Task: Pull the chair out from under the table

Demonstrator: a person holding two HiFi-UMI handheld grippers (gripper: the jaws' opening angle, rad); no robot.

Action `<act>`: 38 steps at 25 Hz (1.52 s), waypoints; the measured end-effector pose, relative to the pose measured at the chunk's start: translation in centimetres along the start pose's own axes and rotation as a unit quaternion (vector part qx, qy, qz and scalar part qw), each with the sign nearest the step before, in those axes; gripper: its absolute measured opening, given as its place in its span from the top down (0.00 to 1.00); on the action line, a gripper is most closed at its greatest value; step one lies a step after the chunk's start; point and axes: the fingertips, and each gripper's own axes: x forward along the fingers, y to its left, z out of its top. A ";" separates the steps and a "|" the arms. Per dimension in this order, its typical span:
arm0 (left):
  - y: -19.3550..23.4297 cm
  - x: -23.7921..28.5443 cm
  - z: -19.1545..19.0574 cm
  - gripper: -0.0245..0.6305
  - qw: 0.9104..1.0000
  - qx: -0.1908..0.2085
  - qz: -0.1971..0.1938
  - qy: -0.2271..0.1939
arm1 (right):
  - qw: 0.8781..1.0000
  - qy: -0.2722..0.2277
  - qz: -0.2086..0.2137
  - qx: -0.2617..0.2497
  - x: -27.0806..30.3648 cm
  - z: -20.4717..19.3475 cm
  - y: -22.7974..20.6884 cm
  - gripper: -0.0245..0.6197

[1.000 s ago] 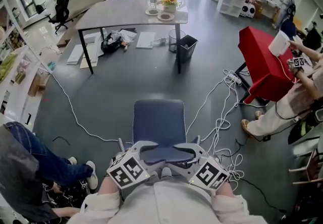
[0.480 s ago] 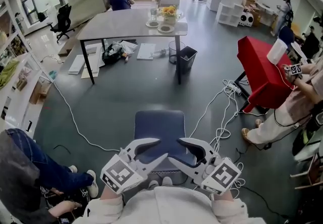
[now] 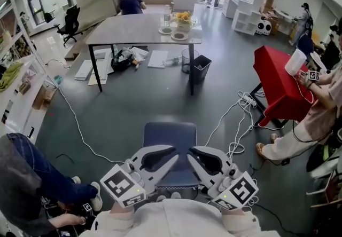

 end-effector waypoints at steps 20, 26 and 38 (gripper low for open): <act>2.5 0.9 -1.5 0.94 0.998 -0.046 0.044 0.026 | 1.000 0.017 -0.016 0.013 1.5 -1.5 -1.5 0.96; 2.3 1.3 -2.5 0.94 0.996 -0.073 0.042 0.026 | 0.999 0.032 -0.037 0.024 1.1 -2.4 -2.3 0.96; 2.3 1.3 -3.2 0.94 0.995 -0.079 0.049 0.028 | 0.998 0.039 -0.038 0.040 0.5 -3.5 -2.4 0.96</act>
